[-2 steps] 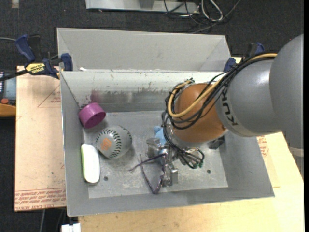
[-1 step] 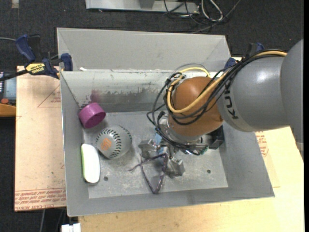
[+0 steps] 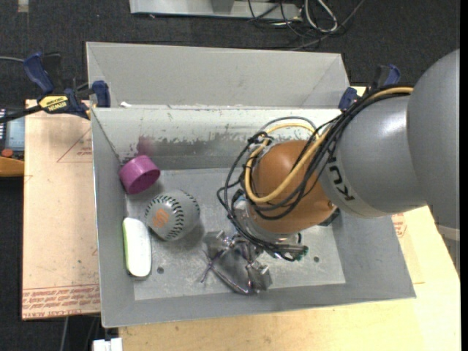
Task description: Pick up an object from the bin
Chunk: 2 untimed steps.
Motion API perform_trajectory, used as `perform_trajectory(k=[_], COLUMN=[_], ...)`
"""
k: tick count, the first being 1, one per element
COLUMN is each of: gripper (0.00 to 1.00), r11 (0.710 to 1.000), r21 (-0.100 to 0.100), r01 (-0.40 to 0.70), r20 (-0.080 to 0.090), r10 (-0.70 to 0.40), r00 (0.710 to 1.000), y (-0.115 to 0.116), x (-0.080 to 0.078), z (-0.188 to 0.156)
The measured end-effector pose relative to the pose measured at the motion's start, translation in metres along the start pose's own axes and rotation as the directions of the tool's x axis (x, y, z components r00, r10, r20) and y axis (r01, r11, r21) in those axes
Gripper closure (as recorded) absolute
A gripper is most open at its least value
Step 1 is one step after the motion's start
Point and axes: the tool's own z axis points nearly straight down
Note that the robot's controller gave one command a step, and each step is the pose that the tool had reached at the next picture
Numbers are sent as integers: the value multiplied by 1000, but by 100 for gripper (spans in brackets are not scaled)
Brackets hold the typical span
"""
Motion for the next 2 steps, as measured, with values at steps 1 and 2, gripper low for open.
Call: perform_trajectory(k=[1, 2], gripper=[100, 100], r11=[998, 998], r21=[1, 1], r01=[69, 69], r20=[1, 2], r10=[-69, -69], r00=[998, 998], y=[-46, -46], x=[-17, -17], z=[-1, -1])
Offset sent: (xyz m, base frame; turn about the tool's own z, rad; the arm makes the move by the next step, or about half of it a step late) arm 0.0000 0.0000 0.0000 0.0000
